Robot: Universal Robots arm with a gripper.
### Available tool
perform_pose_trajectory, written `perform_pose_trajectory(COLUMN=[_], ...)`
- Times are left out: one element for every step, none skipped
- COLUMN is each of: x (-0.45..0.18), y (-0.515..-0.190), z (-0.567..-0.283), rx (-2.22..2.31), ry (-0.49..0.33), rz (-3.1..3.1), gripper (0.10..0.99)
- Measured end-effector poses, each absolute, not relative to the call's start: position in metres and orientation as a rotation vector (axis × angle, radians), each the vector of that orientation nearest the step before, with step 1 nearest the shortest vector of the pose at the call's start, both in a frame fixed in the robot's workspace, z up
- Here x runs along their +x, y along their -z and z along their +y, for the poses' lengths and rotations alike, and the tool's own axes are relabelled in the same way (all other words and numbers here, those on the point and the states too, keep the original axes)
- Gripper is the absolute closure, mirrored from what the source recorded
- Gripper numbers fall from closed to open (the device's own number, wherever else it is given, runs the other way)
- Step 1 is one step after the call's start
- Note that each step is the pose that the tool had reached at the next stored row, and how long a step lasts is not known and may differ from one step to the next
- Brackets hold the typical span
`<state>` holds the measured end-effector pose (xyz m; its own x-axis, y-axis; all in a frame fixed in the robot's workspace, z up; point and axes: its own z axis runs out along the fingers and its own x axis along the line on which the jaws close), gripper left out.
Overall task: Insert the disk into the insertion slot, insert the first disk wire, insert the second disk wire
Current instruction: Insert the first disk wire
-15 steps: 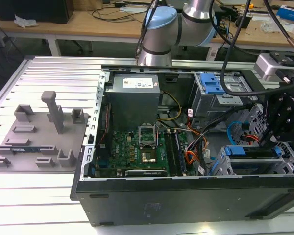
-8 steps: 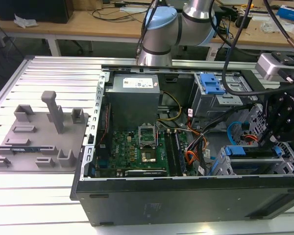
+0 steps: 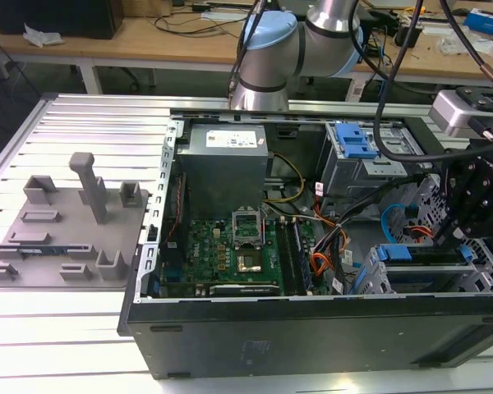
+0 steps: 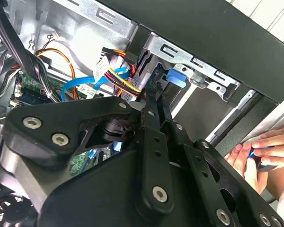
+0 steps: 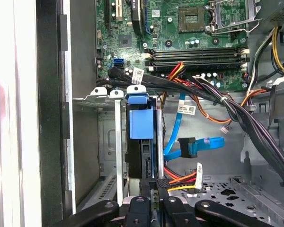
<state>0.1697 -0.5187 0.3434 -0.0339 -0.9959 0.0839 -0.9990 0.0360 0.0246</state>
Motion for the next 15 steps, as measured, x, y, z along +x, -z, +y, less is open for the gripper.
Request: perform_pose_trajectory(x=[0.1698,0.1698,0.1698,0.1698,0.1698,0.1698,0.1698,0.1698,0.1698,0.1698,0.1698,0.1698,0.1698,0.1698,0.1698], y=[-0.3435,-0.3434,-0.3434,-0.3434,-0.3434,-0.3434,-0.3434,-0.3434,-0.3434,-0.3433,-0.3431,-0.3428,-0.3424,-0.3422,-0.3420], z=[-0.5188,-0.5189,-0.5190,-0.5191,-0.5192,-0.5192,-0.5194,-0.5194,-0.5194,-0.5195,-0.5195,-0.5194,-0.5194,-0.5194,-0.5194], rx=[2.128,2.128,2.129,2.129,2.129,2.130,2.130,2.130,2.131,2.132,2.136,2.141,2.146,2.148,2.150], ry=[-0.061,-0.061,-0.060,-0.060,-0.059,-0.059,-0.059,-0.058,-0.059,-0.059,-0.058,-0.057,-0.057,-0.056,-0.056], rz=[-2.203,-2.202,-2.201,-2.200,-2.200,-2.199,-2.198,-2.198,-2.197,-2.196,-2.192,-2.186,-2.180,-2.178,-2.176], gripper=[0.922,0.922,0.922,0.922,0.922,0.922,0.922,0.922,0.922,0.922,0.922,0.922,0.922,0.922,0.922])
